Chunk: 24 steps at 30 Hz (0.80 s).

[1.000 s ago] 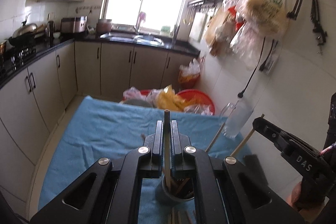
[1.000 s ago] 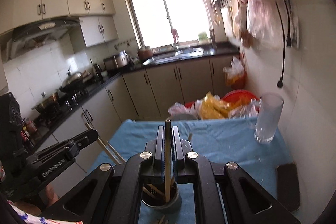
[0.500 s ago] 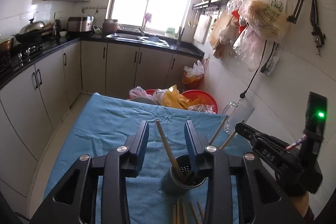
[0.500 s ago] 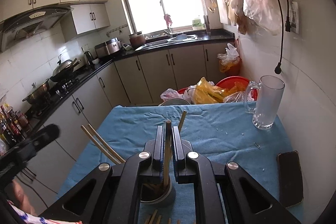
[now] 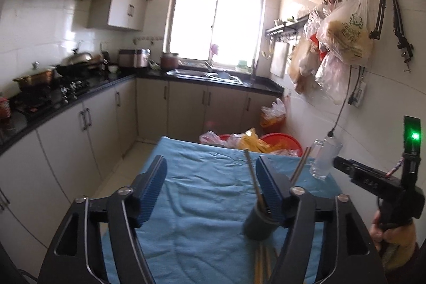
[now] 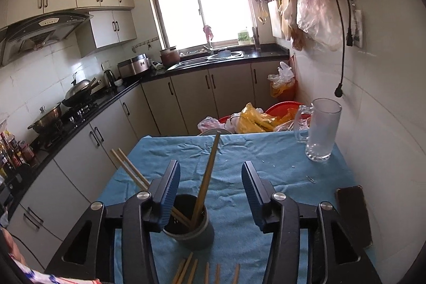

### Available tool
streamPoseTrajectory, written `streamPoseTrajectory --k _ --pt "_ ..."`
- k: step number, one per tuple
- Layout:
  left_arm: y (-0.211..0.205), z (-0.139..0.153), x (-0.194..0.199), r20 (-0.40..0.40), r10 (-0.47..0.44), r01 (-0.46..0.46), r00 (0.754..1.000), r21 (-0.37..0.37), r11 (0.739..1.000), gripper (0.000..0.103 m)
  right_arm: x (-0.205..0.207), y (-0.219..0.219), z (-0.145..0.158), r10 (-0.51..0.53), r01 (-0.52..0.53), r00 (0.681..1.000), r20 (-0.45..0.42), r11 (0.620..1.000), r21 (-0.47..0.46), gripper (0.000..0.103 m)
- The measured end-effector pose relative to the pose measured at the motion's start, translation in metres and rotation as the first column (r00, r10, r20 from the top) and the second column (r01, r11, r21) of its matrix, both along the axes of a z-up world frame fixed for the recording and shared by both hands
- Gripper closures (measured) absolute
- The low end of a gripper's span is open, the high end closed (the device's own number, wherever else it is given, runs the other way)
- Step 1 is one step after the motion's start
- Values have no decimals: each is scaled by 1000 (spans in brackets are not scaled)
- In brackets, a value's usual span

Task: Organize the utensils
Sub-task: 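Move both open grippers back down to the remaining chopsticks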

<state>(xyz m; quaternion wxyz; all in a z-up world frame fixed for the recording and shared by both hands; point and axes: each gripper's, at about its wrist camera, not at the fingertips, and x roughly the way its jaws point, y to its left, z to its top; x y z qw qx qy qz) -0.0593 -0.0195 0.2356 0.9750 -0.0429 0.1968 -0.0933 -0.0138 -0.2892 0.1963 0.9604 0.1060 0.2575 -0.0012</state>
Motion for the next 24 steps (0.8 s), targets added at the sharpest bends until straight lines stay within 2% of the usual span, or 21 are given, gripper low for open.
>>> streamPoseTrajectory --k 2,8,17,24 --pt "5 -2 -9 11 19 -19 1000 9 1000 26 -10 -2 -2 -5 5 1000 -1 1000 -6 47" --pt "16 -17 -29 2 71 -71 997 24 997 17 -41 -11 -24 -36 35 999 -30 999 -23 45" --pt "27 -65 -36 -145 112 -111 983 12 994 17 -77 -23 -84 -58 46 985 -164 996 -74 43" --pt "25 -92 -41 -205 123 -118 971 37 992 17 -95 -36 -114 -73 48 966 -250 993 -106 42"
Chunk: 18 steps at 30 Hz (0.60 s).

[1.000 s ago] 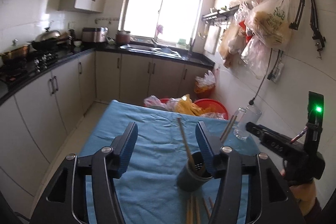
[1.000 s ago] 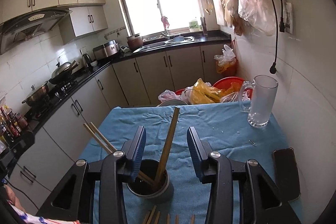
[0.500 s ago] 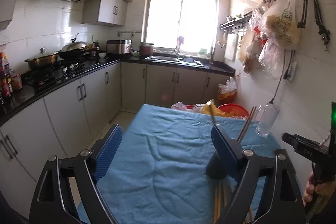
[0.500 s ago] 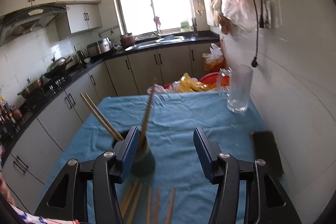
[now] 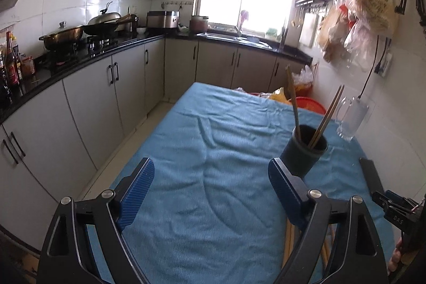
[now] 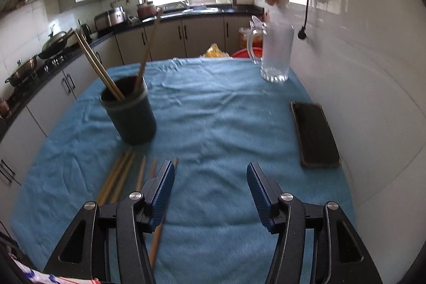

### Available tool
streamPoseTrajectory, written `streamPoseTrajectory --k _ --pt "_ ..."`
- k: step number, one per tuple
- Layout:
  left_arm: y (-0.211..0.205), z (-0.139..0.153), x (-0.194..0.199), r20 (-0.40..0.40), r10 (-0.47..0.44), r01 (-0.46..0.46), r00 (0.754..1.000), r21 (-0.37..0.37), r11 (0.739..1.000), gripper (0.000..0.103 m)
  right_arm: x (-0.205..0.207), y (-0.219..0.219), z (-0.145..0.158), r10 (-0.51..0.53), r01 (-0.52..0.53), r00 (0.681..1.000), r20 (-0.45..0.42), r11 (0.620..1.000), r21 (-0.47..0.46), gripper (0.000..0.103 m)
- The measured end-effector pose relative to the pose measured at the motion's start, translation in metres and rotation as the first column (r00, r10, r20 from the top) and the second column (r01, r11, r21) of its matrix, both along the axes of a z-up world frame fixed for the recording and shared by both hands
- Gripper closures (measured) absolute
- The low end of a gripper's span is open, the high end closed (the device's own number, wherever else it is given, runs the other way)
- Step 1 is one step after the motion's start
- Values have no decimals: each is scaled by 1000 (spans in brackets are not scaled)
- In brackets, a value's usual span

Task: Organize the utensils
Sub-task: 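Move both open grippers back down to the remaining chopsticks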

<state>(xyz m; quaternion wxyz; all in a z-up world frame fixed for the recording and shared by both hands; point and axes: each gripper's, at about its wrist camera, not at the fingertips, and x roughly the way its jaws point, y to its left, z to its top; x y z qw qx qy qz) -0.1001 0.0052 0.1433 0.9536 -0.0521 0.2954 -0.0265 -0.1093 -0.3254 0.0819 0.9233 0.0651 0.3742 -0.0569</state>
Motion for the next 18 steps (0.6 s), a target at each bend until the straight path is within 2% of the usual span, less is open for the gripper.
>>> streamPoseTrajectory --k 11,18 --pt "-9 -37 18 -125 -26 26 992 -5 1000 17 -10 32 -55 92 -89 987 -133 996 29 42" --pt "-10 -52 30 -186 -44 43 982 -5 999 17 -7 35 -67 91 -81 985 -146 994 73 42"
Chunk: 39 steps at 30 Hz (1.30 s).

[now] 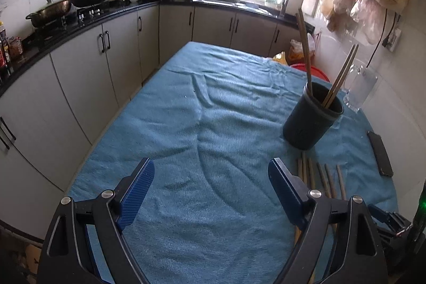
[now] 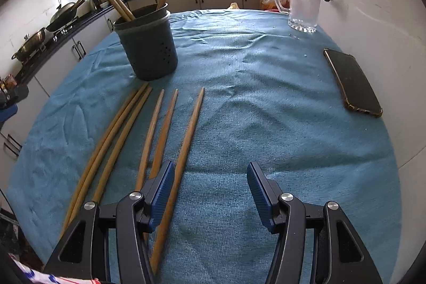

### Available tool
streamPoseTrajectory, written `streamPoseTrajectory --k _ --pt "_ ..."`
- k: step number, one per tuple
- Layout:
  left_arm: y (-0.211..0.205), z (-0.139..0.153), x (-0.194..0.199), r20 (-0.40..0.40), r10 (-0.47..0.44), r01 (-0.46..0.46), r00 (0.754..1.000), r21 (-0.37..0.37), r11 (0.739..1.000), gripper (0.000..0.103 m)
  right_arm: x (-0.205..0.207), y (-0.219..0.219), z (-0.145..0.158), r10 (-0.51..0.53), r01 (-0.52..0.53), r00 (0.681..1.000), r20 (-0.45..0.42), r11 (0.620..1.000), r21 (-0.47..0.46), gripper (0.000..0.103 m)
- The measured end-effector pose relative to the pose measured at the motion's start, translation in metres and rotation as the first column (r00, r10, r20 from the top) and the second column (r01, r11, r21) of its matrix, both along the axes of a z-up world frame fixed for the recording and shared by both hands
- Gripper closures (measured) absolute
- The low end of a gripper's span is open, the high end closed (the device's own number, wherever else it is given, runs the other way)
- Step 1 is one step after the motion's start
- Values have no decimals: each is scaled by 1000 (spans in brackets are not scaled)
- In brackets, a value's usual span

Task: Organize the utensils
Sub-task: 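Move both open grippers back down to the remaining chopsticks, then close the left gripper on a chopstick while the right gripper grasps another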

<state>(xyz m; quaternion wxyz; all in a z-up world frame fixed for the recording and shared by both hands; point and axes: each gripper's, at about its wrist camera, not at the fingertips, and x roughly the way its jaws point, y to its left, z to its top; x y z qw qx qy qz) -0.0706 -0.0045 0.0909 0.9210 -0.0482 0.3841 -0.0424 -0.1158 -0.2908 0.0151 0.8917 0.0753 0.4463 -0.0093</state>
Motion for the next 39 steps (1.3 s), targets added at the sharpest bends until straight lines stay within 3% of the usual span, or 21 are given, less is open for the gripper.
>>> streamPoseTrajectory --k 6,11,16,18,23,28,33,36,39 --pt "-26 -21 11 -73 -127 128 989 4 992 18 0 -6 -1 -23 23 1000 4 999 22 42" --pt "-65 -41 24 -154 -261 261 953 -16 965 46 4 -7 -10 -21 22 1000 -18 999 42 42" --pt "-104 -60 35 -198 -348 357 916 10 934 63 6 -4 -10 -17 17 1000 -5 999 48 42" --pt "-113 -67 40 -216 -360 372 908 16 928 72 6 -5 -11 -14 14 1000 -2 999 50 42" --pt "-121 -74 56 -221 -364 371 905 -9 928 80 6 -7 -12 -11 11 1000 9 998 56 42" --pt "-126 -73 61 -231 -379 384 896 -23 923 81 6 -7 -12 -8 7 1000 16 998 56 42" --pt "-139 -73 59 -222 -395 411 892 30 911 81 6 -7 -13 -7 5 1000 22 998 55 42" --pt "-148 -73 61 -226 -403 426 887 63 903 97 6 -7 -13 -6 4 1000 22 998 56 42" --pt "-146 -73 62 -226 -404 426 886 54 903 97 6 -7 -12 -4 3 1000 20 999 54 42"
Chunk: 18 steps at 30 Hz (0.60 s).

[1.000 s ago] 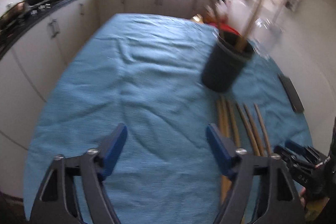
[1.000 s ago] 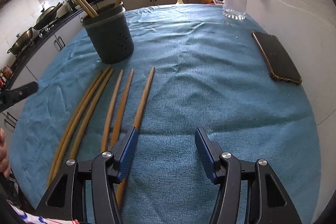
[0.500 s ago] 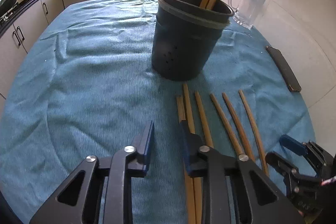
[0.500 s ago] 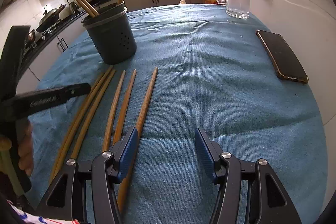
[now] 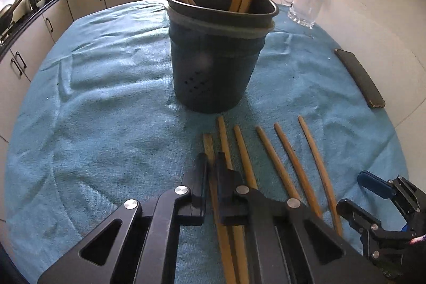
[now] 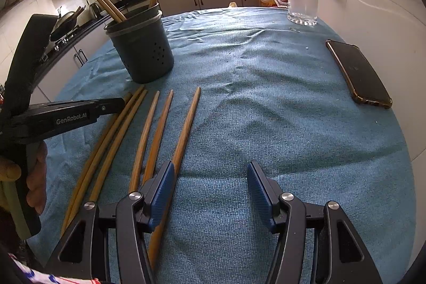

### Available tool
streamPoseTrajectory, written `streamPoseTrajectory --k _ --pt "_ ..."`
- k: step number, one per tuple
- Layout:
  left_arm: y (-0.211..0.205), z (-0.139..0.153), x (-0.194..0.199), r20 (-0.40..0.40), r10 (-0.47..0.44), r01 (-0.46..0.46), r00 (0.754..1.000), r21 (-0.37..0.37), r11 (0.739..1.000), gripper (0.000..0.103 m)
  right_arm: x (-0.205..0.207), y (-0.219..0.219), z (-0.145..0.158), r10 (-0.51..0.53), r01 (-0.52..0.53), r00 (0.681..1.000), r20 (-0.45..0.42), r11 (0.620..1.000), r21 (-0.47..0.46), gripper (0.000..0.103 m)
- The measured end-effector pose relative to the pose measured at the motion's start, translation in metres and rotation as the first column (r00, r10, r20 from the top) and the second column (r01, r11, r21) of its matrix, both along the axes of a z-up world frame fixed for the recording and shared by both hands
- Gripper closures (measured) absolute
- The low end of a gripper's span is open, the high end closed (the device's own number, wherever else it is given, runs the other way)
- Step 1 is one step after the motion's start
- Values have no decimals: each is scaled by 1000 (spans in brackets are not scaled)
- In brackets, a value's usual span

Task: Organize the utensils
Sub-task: 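Close the left gripper on a chopstick while the right gripper grasps another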

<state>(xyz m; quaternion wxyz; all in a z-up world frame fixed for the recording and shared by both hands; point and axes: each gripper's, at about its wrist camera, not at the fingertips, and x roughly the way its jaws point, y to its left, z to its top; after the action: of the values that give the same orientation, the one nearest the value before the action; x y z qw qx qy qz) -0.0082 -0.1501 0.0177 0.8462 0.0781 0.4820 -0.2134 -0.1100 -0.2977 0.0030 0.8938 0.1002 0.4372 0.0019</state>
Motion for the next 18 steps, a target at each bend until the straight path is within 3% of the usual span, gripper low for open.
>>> streamPoseTrajectory --k 8,14,16,18 --pt "34 2 -2 -29 35 -35 999 7 999 97 18 -4 3 19 -18 998 -56 1000 16 42" --pt "58 3 5 -59 86 -88 995 -23 996 97 49 -2 6 34 -30 996 -81 998 53 50" --pt "59 3 7 -68 90 -93 994 -33 995 96 62 5 5 45 -42 994 -98 999 31 59" --pt "59 3 9 -67 89 -91 994 -27 995 96 74 11 2 41 -43 992 -122 999 -17 75"
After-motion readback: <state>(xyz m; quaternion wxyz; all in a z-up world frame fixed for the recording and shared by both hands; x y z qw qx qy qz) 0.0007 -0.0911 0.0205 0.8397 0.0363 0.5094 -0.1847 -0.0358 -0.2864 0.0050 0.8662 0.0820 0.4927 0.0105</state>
